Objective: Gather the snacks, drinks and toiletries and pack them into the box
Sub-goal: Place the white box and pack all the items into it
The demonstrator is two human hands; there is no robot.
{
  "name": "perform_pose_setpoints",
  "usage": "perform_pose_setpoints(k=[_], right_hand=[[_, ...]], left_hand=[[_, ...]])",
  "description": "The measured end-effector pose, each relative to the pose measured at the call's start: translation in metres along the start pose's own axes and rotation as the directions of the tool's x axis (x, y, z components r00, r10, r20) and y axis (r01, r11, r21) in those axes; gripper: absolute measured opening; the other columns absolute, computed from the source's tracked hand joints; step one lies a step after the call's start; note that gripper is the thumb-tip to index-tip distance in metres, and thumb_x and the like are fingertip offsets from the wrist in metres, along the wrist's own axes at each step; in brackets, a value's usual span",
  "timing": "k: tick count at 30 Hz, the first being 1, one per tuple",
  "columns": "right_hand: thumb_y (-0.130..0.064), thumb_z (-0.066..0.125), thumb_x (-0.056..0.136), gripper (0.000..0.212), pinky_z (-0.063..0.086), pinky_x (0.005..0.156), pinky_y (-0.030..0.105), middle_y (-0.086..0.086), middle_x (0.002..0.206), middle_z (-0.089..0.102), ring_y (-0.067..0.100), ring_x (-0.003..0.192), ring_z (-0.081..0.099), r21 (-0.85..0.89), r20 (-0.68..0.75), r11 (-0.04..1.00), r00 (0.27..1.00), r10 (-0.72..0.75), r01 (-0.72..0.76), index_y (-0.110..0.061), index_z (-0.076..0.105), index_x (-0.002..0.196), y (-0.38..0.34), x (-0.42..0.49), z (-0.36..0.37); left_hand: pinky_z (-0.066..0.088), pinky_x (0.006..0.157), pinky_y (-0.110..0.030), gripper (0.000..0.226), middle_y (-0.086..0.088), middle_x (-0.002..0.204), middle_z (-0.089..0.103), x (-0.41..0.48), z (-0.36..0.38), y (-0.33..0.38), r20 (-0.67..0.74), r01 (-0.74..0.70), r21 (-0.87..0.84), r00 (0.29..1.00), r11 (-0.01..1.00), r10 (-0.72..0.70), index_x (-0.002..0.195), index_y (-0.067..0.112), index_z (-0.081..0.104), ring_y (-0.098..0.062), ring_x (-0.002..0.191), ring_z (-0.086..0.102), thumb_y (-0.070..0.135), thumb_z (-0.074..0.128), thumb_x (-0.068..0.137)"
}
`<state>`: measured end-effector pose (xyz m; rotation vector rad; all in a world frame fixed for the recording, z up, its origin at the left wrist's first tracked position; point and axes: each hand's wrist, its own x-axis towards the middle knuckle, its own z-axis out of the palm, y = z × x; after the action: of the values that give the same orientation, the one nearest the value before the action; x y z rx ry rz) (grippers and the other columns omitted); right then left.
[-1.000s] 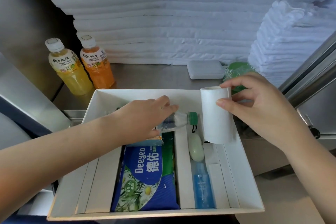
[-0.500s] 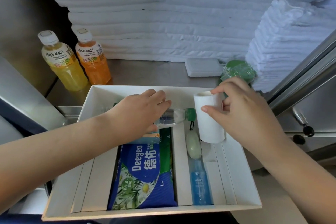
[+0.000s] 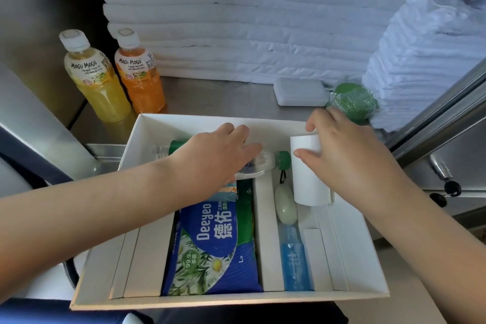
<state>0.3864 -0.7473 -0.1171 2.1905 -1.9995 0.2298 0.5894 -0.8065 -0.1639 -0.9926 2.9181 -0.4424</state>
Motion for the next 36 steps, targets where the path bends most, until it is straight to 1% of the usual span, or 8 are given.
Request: perform_pose_setpoints(k=[4, 8, 11, 14, 17, 21, 31, 36], right_hand=[[-0.04, 0.059, 0.088, 0.036, 0.025, 0.054, 0.032, 0.0, 0.089, 0.046, 0.026, 0.063, 0.044, -0.096, 0.121, 0.995, 0.992, -0.017, 0.029, -0.017, 0.031, 0.088, -0.006, 0.005, 0.008], [-0.045, 0.056, 0.089, 0.04, 0.026, 0.053, 0.031, 0.0, 0.091, 0.048, 0.02, 0.063, 0.033, -0.171, 0.173, 0.984, 0.985, -0.017, 0.047, -0.018, 0.028, 0.087, -0.006, 0.012, 0.012], [-0.05, 0.051, 0.091, 0.038, 0.034, 0.058, 0.028, -0.001, 0.099, 0.051, 0.019, 0.084, 0.048, -0.239, 0.251, 0.965, 0.967, -0.047, 0.109, -0.019, 0.03, 0.089, -0.011, 0.011, 0.017], [-0.052, 0.047, 0.091, 0.037, 0.045, 0.071, 0.029, -0.001, 0.107, 0.047, 0.018, 0.105, 0.048, -0.209, 0.291, 0.965, 0.952, -0.093, 0.158, -0.016, 0.041, 0.1, -0.008, 0.009, 0.016], [-0.057, 0.051, 0.085, 0.048, 0.044, 0.075, 0.029, -0.006, 0.112, 0.043, 0.013, 0.102, 0.048, -0.091, 0.328, 0.967, 0.924, -0.196, 0.237, -0.021, 0.045, 0.116, 0.004, -0.001, 0.003], [-0.057, 0.063, 0.078, 0.059, 0.044, 0.08, 0.027, -0.012, 0.118, 0.034, 0.009, 0.105, 0.043, -0.052, 0.526, 0.948, 0.815, -0.242, 0.315, -0.028, 0.039, 0.123, 0.012, -0.019, -0.003], [-0.037, 0.065, 0.085, 0.038, 0.046, 0.073, 0.035, -0.006, 0.108, 0.043, 0.014, 0.09, 0.053, -0.039, 0.532, 0.942, 0.805, -0.263, 0.334, -0.018, 0.051, 0.115, 0.01, -0.01, 0.007], [-0.035, 0.068, 0.082, 0.04, 0.046, 0.074, 0.037, -0.004, 0.109, 0.045, 0.016, 0.088, 0.053, -0.029, 0.53, 0.943, 0.805, -0.266, 0.331, -0.015, 0.054, 0.114, 0.012, -0.004, 0.01]], left_hand=[[0.043, 0.064, -0.025, 0.081, -0.002, 0.119, 0.025, 0.001, 0.001, 0.003, 0.036, 0.03, 0.007, 0.999, 1.0, -0.03, 0.138, 0.026, 0.013, -0.016, 0.103, 0.038, 0.031, 0.07, 0.081], [0.048, 0.065, -0.026, 0.09, -0.003, 0.119, 0.024, 0.001, 0.004, 0.004, 0.048, 0.04, 0.023, 0.998, 0.999, -0.041, 0.139, 0.024, 0.009, -0.017, 0.103, 0.038, 0.03, 0.074, 0.078], [0.051, 0.067, -0.027, 0.093, -0.003, 0.122, 0.026, 0.001, 0.006, 0.003, 0.04, 0.045, 0.023, 0.998, 0.999, -0.046, 0.14, 0.023, 0.006, -0.017, 0.105, 0.039, 0.028, 0.075, 0.078], [0.051, 0.067, -0.027, 0.093, -0.004, 0.122, 0.027, 0.001, 0.007, 0.003, 0.029, 0.036, 0.023, 0.999, 0.999, -0.036, 0.141, 0.022, 0.006, -0.018, 0.104, 0.04, 0.027, 0.074, 0.078], [0.052, 0.068, -0.028, 0.092, -0.004, 0.123, 0.028, 0.0, 0.01, 0.003, 0.026, 0.02, 0.015, 0.999, 1.0, -0.021, 0.142, 0.021, 0.007, -0.018, 0.103, 0.04, 0.026, 0.073, 0.079], [0.053, 0.074, -0.03, 0.091, -0.004, 0.128, 0.026, 0.0, 0.011, -0.001, 0.022, 0.002, -0.013, 1.0, 1.0, -0.001, 0.145, 0.022, 0.003, -0.018, 0.108, 0.038, 0.026, 0.069, 0.083], [0.049, 0.079, -0.028, 0.082, -0.001, 0.132, 0.023, 0.003, 0.012, -0.003, -0.01, -0.042, -0.023, 0.999, 0.999, 0.042, 0.146, 0.022, -0.002, -0.017, 0.112, 0.037, 0.028, 0.059, 0.091], [0.049, 0.08, -0.029, 0.082, -0.001, 0.131, 0.025, 0.002, 0.011, -0.005, -0.011, -0.037, -0.03, 0.999, 0.999, 0.037, 0.147, 0.023, 0.001, -0.017, 0.111, 0.038, 0.029, 0.06, 0.089]])
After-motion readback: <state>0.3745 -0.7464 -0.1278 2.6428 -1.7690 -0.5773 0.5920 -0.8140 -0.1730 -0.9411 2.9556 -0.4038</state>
